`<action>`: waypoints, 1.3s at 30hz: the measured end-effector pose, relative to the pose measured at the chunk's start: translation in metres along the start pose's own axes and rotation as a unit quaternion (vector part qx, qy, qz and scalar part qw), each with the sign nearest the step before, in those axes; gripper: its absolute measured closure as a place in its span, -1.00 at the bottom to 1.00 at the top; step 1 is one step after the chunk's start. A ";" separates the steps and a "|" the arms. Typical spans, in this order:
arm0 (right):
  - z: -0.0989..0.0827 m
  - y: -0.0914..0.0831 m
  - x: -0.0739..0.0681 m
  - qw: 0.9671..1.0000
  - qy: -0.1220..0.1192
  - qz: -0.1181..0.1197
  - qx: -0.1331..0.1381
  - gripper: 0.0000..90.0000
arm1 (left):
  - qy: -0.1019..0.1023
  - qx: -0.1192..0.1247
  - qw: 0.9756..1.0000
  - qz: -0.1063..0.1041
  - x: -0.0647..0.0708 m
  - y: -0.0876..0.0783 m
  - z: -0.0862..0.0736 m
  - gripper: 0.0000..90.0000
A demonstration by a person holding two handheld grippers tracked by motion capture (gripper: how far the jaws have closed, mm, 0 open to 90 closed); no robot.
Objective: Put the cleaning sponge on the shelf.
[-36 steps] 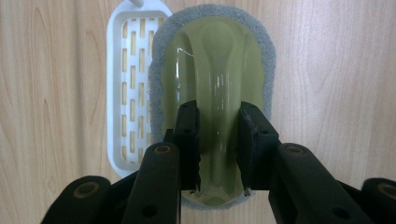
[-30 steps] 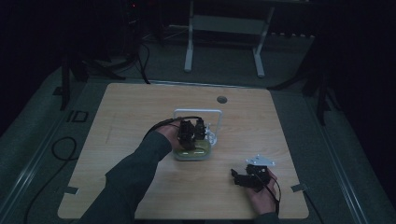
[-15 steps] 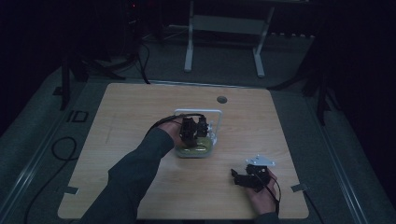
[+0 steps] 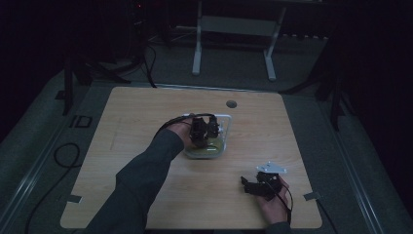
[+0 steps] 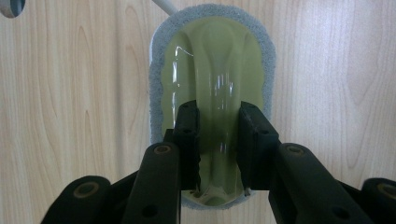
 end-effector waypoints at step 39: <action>0.000 0.000 0.000 1.000 0.000 0.000 0.000 -0.66 | 0.010 -0.018 0.999 0.037 -0.004 0.026 -0.004 0.59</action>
Point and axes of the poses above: each handheld gripper's, and its own axes: y roughly forward along the jaws, z roughly out of its top, x roughly to its right, the point moved 9 cm from there along y, roughly forward along the jaws, and after that the axes turned 9 degrees about z, right-handed, at the moved point
